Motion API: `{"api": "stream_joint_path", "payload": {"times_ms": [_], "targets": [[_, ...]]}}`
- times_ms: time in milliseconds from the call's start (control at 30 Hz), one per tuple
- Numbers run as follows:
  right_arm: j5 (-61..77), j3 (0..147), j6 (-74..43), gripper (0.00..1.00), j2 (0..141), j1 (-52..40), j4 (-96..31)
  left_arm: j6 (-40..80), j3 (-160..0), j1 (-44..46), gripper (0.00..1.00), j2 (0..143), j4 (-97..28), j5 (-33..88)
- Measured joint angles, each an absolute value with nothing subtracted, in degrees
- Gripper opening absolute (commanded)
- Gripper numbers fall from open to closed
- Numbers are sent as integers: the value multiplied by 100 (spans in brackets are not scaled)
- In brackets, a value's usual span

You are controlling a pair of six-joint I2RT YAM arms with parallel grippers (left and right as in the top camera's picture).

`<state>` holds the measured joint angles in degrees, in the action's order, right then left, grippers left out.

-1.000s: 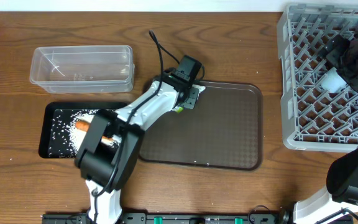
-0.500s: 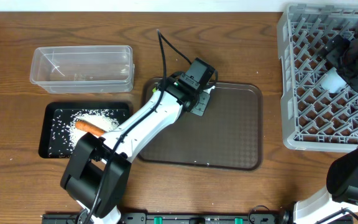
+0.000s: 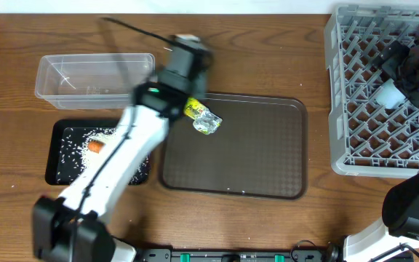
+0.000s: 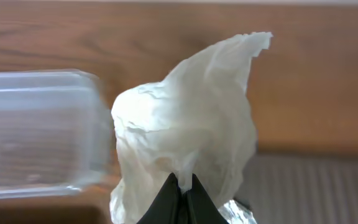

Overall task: Sort waste into correct bins and load items into the dishwasher rack
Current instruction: 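Carry the wrapper left and drop it into the clear container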

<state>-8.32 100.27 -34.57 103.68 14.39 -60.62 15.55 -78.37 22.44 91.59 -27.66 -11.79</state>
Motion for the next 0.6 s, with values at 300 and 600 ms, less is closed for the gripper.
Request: {"api": "stream_joint_path", "payload": {"times_ms": [300,600], "targets": [[-834,10027,-3457,99,10368,1439,-6062,2298,-7841,777,6,9303,-2099,-1326],[-834,10027,-3457,99,10368,1439,-6060,2786,-7837,32,36,9867,-2174,-1354]]}}
